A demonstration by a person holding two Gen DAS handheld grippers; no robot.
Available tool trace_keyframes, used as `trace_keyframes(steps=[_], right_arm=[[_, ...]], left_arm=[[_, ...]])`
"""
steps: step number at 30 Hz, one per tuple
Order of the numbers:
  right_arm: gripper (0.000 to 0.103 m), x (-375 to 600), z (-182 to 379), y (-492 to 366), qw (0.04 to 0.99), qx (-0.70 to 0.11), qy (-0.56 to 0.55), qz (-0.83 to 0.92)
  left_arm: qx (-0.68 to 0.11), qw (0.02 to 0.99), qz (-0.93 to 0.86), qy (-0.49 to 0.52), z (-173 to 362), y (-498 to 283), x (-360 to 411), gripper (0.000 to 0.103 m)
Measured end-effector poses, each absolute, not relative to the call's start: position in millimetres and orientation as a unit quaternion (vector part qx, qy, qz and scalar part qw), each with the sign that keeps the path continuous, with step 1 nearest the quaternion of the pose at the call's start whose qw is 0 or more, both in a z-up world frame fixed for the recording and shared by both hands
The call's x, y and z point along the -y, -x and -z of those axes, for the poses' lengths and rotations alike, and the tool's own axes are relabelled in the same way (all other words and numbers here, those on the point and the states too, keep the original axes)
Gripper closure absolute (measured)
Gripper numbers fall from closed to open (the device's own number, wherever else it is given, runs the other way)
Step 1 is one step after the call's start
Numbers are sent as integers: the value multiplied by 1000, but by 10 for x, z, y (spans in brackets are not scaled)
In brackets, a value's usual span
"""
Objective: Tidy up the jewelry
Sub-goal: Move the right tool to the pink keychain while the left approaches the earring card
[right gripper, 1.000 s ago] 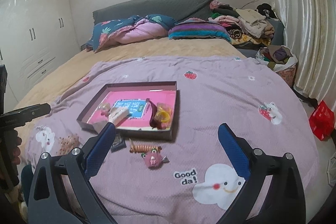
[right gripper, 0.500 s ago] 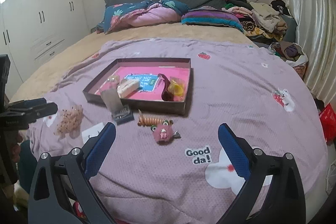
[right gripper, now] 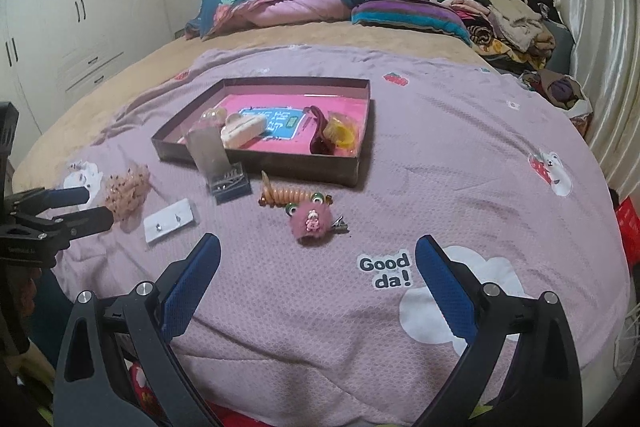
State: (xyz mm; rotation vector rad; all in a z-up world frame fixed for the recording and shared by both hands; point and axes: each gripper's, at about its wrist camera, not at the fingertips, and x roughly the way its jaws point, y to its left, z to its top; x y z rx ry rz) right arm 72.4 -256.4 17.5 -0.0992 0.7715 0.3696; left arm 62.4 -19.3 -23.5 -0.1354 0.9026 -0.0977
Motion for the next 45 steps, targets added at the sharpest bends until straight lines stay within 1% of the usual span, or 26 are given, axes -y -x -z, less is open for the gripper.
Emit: trace_keyframes(steps=[18,23,26,29,34,36,39,40,42,43,44,45], right_arm=[[6,2636,163,-1118,899,-406,44,-157],[6,2597,238,-1256,896,-409,56,-163],[6,2566,312,-1352,890,-418,58,-173],[6,2574,390,-1449,881,-434,41,-183],[7,2520,454,-1542,875,-442,43,-193],[7,2470,456,-1573,875,-438,52,-201],[8,2392,477,-1649,873,-438,64,-206],[9,2365,489,-1680,871,-439,66,-211],[15,2311,531,-1734,867,-442,74,-218],[24,2293,556,-1748,865,-443,79,-221],[36,2276,584,-1761,863,-445,83,-224],[42,2263,623,-1767,859,-450,87,-230]], left_arm=[[-449,890,65,47,371,-1048,340,10],[-472,877,91,4,505,-1064,543,10],[-489,866,100,-25,634,-1074,648,17],[-499,860,99,-25,719,-1115,650,22],[-512,855,84,-14,816,-1204,546,23],[-517,852,78,-5,836,-1234,495,31],[-521,850,73,5,864,-1272,455,36],[-521,850,72,8,871,-1283,441,37],[-523,849,68,16,892,-1303,412,44],[-523,849,65,20,901,-1311,394,46],[-524,849,63,23,907,-1316,383,50],[-524,849,60,24,909,-1322,376,60]])
